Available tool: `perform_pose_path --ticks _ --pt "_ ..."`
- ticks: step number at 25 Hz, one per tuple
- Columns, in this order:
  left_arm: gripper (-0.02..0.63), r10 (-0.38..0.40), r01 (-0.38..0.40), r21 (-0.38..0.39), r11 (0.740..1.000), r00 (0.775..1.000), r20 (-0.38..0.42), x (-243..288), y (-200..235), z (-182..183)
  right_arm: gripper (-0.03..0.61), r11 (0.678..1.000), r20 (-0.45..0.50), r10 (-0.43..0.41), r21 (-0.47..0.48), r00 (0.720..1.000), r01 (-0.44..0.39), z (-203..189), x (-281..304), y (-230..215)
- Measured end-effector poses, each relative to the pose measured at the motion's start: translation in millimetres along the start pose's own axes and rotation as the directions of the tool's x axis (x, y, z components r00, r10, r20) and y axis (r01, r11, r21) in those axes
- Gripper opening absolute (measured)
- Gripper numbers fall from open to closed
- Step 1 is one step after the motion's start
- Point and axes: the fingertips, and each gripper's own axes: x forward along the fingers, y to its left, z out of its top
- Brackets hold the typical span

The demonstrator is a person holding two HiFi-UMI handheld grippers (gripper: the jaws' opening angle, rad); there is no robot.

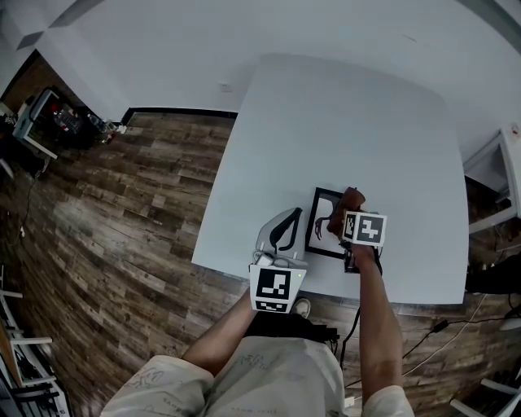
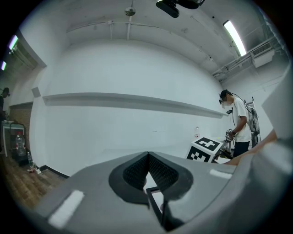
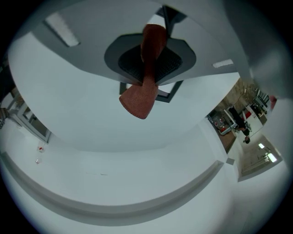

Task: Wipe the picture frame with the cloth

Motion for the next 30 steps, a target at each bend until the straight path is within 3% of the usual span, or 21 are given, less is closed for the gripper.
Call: perform_pose_path --ticks 6,12,18,30 --pt "0.0 0.017 -0.017 -0.001 1.0 1.0 0.002 -3 8 3 0.081 0.991 0.01 0.129 -0.041 0.992 -0.129 7 2 72" --pt "0.0 0.024 -0.024 0.006 1.0 1.0 -0.006 -7 12 1 0.081 0.989 -0.057 0.12 -0.086 0.991 -0.124 -8 25 94" --pt "0.0 0.025 -0.025 0.005 1.0 1.0 -0.011 -8 12 -2 0.081 0.992 -0.071 0.08 -0.092 0.994 -0.087 -16 26 75" --pt "0.0 -0.025 0.025 -0.01 1.0 1.0 -0.015 5 -11 -8 0.081 0.998 -0.066 -0.056 0.005 0.996 0.056 -31 -7 -27"
